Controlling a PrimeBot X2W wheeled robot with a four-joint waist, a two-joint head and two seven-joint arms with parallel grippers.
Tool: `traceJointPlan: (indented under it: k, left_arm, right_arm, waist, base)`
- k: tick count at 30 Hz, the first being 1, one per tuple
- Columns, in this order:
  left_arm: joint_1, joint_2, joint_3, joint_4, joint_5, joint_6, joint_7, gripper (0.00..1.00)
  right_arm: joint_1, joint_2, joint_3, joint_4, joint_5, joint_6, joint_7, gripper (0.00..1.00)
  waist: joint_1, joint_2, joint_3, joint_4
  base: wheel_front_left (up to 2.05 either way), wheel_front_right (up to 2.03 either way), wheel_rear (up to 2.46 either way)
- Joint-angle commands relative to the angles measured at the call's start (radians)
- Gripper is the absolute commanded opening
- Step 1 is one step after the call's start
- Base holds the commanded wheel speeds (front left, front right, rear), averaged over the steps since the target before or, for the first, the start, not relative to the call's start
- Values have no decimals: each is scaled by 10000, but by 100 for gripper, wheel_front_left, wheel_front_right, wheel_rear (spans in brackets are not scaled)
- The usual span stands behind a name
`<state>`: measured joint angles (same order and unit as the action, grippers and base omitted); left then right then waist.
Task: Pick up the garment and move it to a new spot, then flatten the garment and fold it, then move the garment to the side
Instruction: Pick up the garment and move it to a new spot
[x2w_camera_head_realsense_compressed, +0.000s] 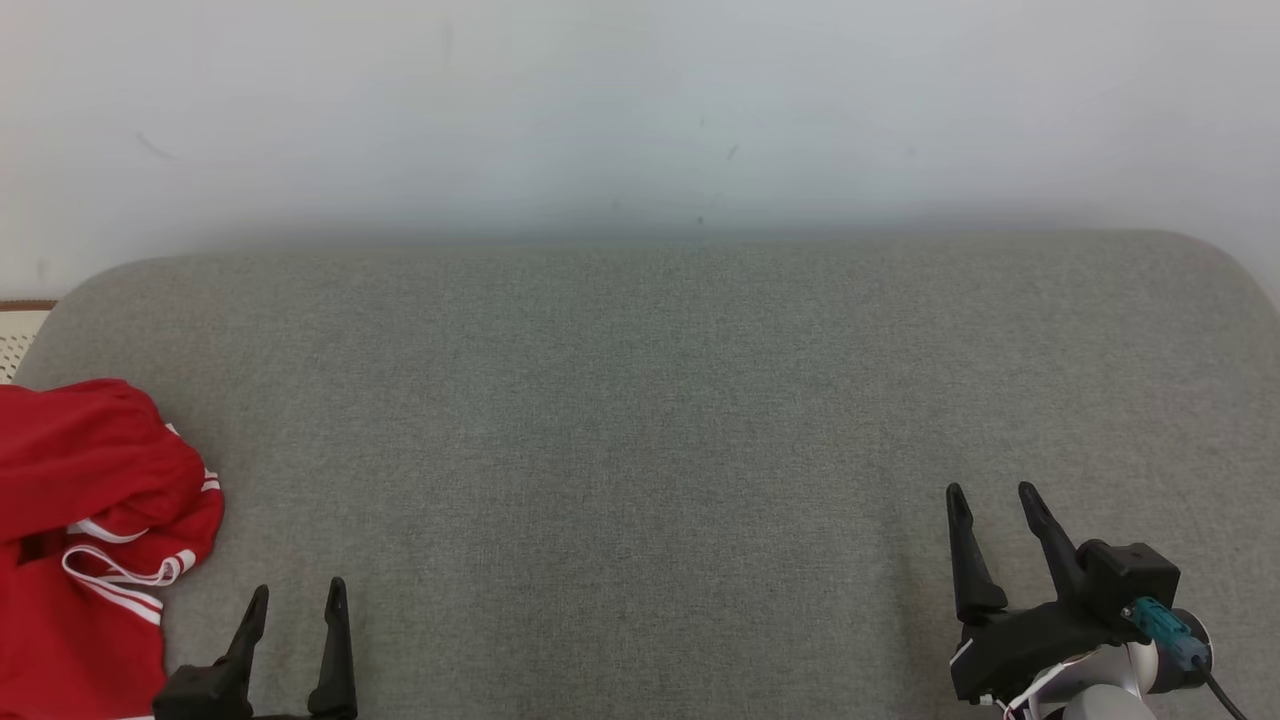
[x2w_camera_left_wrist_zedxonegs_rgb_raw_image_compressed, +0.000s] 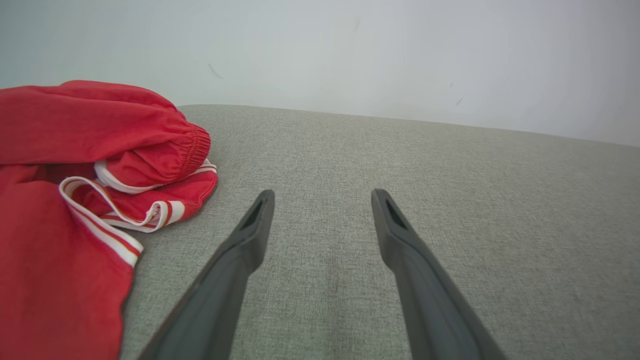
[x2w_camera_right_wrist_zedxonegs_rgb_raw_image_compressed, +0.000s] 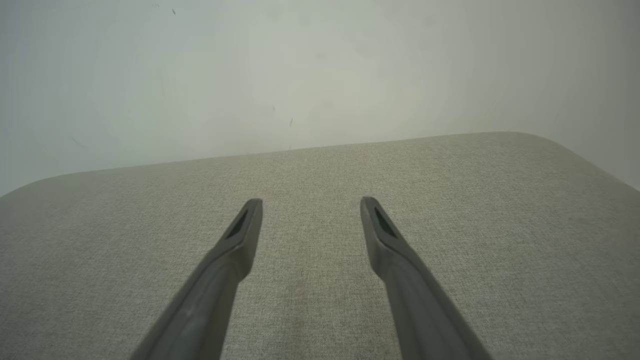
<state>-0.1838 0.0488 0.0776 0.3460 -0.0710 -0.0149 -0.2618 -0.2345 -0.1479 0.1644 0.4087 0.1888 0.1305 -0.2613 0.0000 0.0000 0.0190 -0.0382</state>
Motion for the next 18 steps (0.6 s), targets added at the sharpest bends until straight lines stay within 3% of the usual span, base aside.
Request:
traceJointPlan:
  k: [1,9,18]
  left_arm:
    - [3,31,-9,-2,70,35,-54,100]
    - [99,34,54,34,84,22,-54,100]
    - [148,28,202,186,106,111,-51,100]
  right_arm:
    - [53,29,8,-17,-70,4,-51,100]
    - [143,54,150,-82,-22,4,-51,100]
    - [99,116,548,-26,86,4,-51,100]
  waist:
    - [0,0,-2,13]
    - [0,0,-38,328]
    - [0,0,-59,1691]
  base:
    - [0,0,0]
    - [0,0,0]
    - [0,0,0]
